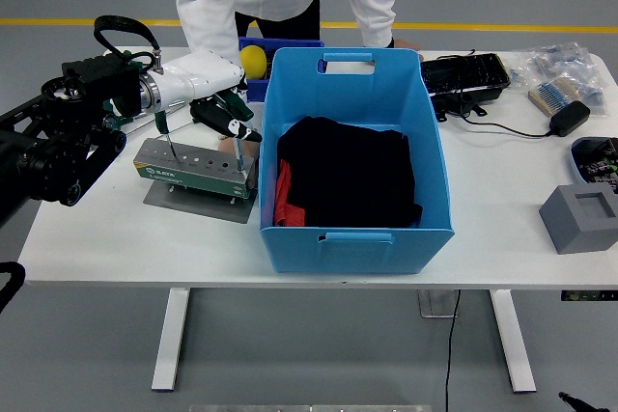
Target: Lift tool from toolbox,place it in box,lift tool from toolbox,place it in box
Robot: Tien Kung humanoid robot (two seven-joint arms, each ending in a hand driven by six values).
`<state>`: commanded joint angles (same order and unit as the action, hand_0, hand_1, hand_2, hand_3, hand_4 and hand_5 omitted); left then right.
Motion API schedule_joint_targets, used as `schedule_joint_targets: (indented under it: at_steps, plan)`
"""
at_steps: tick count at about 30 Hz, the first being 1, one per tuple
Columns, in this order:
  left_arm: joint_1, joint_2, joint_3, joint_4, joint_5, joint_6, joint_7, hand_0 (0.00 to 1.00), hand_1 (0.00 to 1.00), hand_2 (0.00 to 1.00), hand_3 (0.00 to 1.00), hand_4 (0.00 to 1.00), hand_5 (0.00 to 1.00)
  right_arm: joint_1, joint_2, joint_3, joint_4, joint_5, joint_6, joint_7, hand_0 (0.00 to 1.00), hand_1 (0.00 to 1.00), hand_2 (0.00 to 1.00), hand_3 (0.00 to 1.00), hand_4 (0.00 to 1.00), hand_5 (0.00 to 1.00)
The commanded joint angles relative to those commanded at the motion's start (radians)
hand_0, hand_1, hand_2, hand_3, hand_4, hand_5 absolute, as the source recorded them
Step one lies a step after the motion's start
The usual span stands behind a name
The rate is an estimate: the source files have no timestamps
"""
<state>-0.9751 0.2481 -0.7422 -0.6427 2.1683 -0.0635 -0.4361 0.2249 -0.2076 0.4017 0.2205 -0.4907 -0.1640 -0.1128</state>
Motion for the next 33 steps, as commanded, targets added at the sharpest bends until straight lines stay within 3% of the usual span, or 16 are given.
schedule_joint_targets:
  at_steps: [22, 23, 28, 29, 33]
  plan:
    - [-0.011, 0.001, -0.001, 0.006, -0.051, 0.066, -0.041, 0.141, 0.002, 0.006, 0.022, 0.998, 0.845, 0.009, -0.003, -0.012, -0.001, 0.019, 0.000, 0.004, 0.627, 0.603, 0.664, 0.541, 0.784, 0.664]
    - [-0.012, 0.002, -0.004, 0.004, -0.052, 0.069, -0.043, 0.136, 0.002, 0.002, 0.006, 0.998, 0.728, 0.010, -0.003, -0.011, -0.001, 0.019, 0.000, 0.004, 0.627, 0.603, 0.664, 0.540, 0.784, 0.663]
    - [-0.012, 0.007, -0.017, -0.008, -0.068, 0.065, -0.047, 0.136, 0.002, 0.002, 0.006, 0.998, 0.728, 0.010, -0.003, -0.013, -0.001, 0.021, 0.000, 0.005, 0.627, 0.603, 0.664, 0.540, 0.784, 0.663]
    - [-0.013, 0.008, -0.019, -0.011, -0.072, 0.064, -0.048, 0.134, 0.002, 0.002, 0.002, 0.998, 0.623, 0.010, -0.003, -0.013, -0.001, 0.022, 0.000, 0.005, 0.627, 0.603, 0.664, 0.540, 0.784, 0.663]
    - [-0.013, 0.012, -0.030, -0.028, -0.082, 0.058, -0.052, 0.134, 0.002, 0.002, 0.002, 0.998, 0.623, 0.009, -0.003, -0.011, -0.002, 0.018, 0.000, 0.004, 0.627, 0.603, 0.664, 0.540, 0.784, 0.663]
